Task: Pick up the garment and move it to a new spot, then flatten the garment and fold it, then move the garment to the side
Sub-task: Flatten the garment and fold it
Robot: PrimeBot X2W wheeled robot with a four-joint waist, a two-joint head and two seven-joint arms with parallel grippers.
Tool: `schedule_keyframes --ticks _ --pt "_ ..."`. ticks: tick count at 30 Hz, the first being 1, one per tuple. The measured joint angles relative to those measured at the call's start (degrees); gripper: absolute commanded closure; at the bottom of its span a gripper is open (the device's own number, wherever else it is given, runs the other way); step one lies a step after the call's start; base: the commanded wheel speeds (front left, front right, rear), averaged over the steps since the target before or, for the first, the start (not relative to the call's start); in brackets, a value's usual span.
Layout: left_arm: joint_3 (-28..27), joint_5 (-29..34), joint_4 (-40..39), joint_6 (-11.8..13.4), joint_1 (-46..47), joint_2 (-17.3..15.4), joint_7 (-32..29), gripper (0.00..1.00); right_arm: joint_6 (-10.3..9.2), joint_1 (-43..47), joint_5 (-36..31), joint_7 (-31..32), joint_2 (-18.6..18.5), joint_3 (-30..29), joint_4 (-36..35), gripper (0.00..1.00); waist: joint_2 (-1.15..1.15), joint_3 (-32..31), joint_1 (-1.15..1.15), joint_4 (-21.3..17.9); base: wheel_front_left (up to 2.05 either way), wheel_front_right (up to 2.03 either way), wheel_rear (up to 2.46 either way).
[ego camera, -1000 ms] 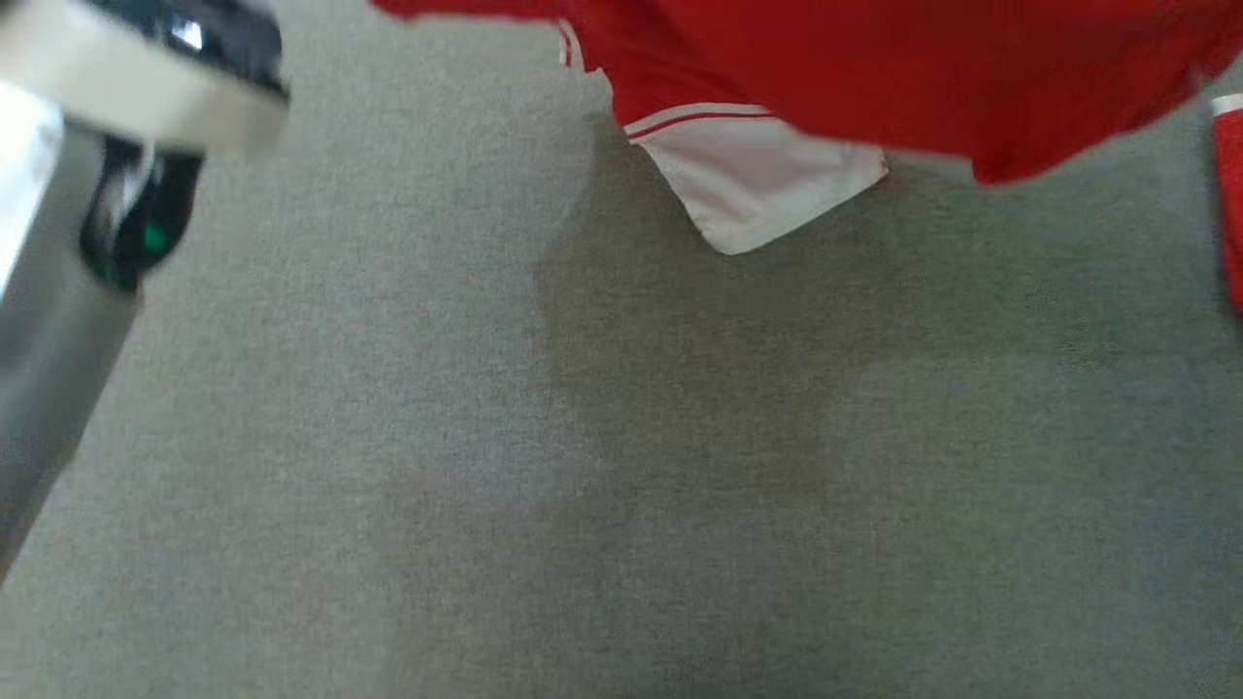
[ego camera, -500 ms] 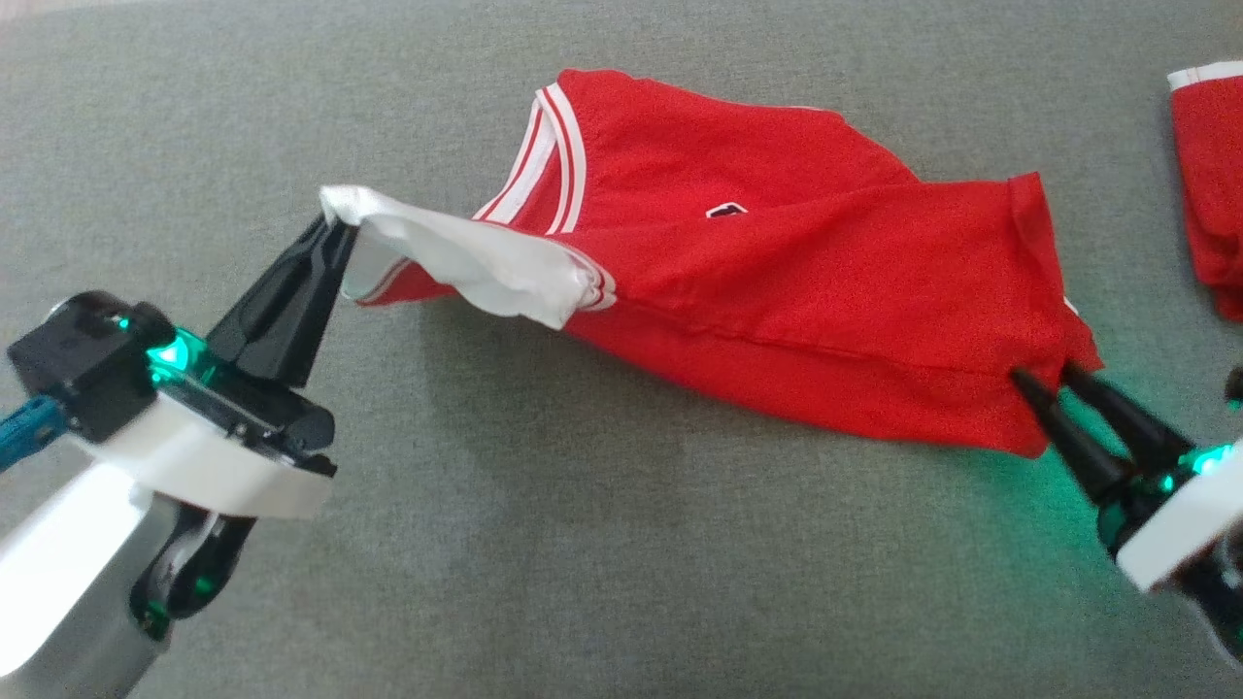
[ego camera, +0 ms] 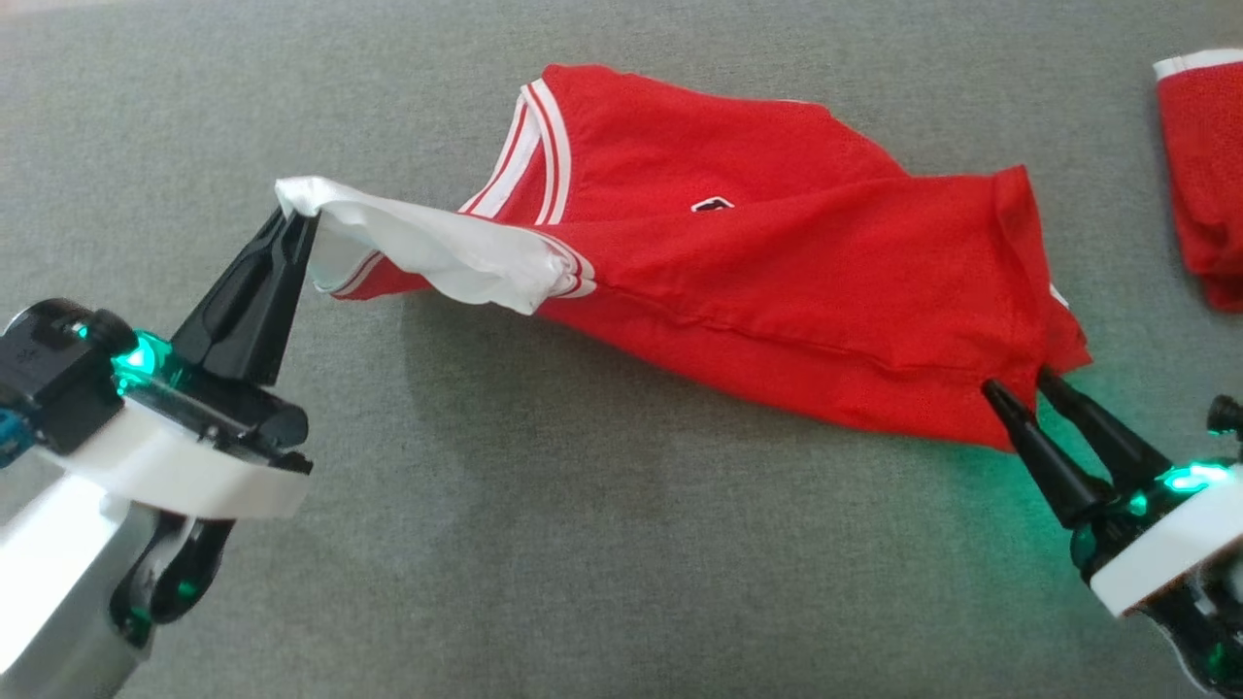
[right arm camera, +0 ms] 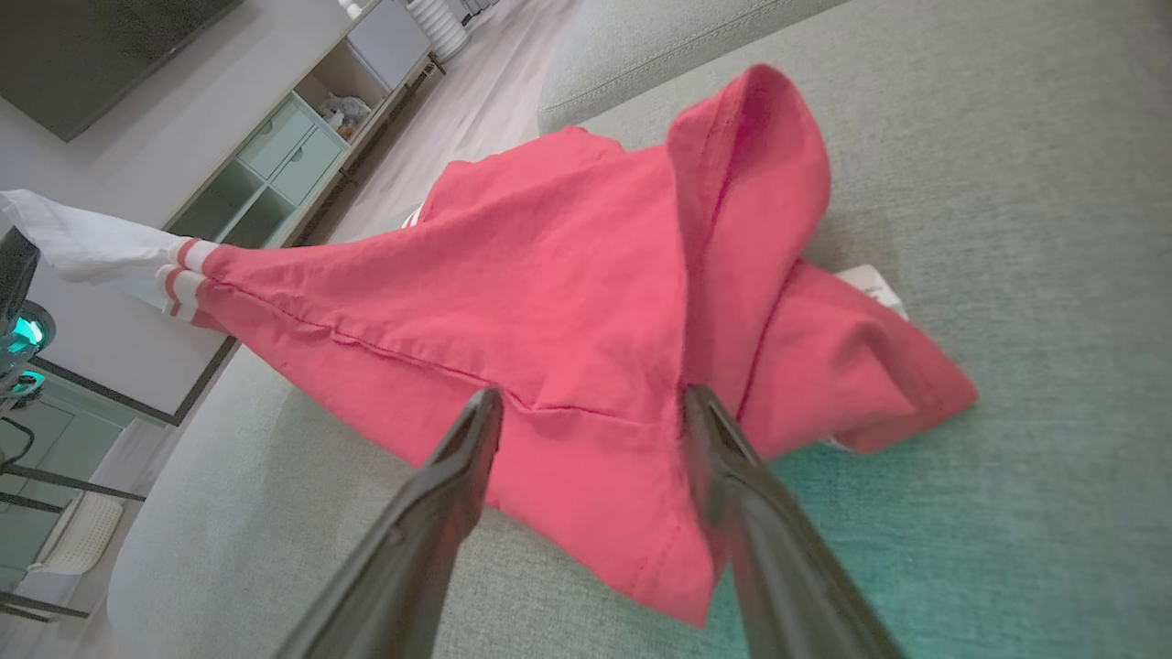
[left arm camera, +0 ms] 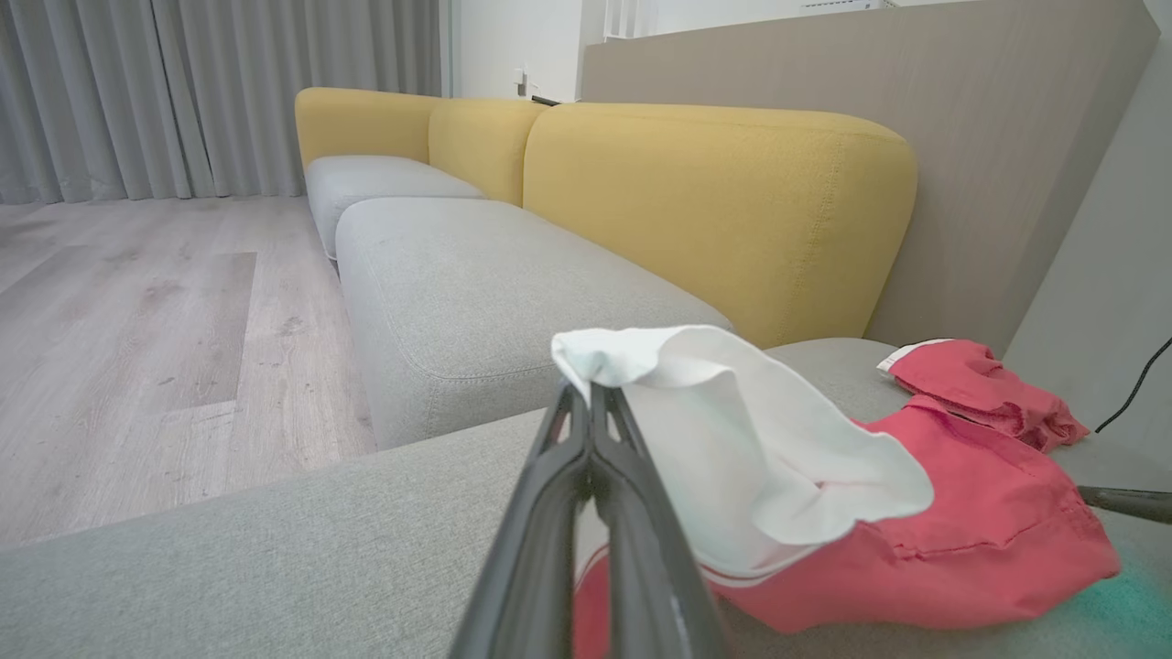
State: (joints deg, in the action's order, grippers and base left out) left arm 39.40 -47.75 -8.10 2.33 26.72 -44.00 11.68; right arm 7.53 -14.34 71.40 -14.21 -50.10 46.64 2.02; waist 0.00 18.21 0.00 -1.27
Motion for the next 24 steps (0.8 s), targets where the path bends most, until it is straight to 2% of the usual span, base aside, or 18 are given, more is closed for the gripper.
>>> schedule_keyframes --ticks 8,9,10,12,19,24 --pt "0.7 0.0 0.5 -0.4 0.1 0.5 0.0 1.00 0.00 1.1 -0.9 0.0 1.2 -0.1 2.0 0.00 0.00 0.8 0.00 1.4 0.00 0.00 0.00" --pt "0.8 0.1 0.6 -0.4 0.1 0.5 0.0 1.00 0.00 1.1 -1.0 0.0 1.3 -0.2 2.3 0.11 0.00 0.9 0.00 1.6 0.00 0.00 0.00" --pt "0.9 0.2 0.6 -0.4 0.1 0.6 0.0 1.00 0.00 1.1 -1.4 0.0 1.5 -0.4 2.6 0.36 0.00 0.9 0.00 1.7 0.00 0.00 0.00" --pt "1.1 0.4 0.7 -0.4 0.2 0.8 0.0 1.00 0.00 1.1 -1.9 0.0 1.9 -0.5 3.2 1.00 0.00 0.8 0.00 1.8 0.00 0.00 0.00" --pt "1.1 0.4 1.4 -0.4 0.3 0.9 0.0 1.00 0.00 1.3 -3.1 0.1 1.6 -1.3 2.5 1.00 0.00 -0.9 0.00 1.6 0.00 0.00 0.00" --pt "0.2 -0.1 -0.9 -1.2 0.4 -0.2 0.0 1.00 0.00 3.4 -1.6 0.1 -2.5 -6.2 -5.4 1.00 0.00 -3.5 0.00 0.9 0.00 0.00 0.00"
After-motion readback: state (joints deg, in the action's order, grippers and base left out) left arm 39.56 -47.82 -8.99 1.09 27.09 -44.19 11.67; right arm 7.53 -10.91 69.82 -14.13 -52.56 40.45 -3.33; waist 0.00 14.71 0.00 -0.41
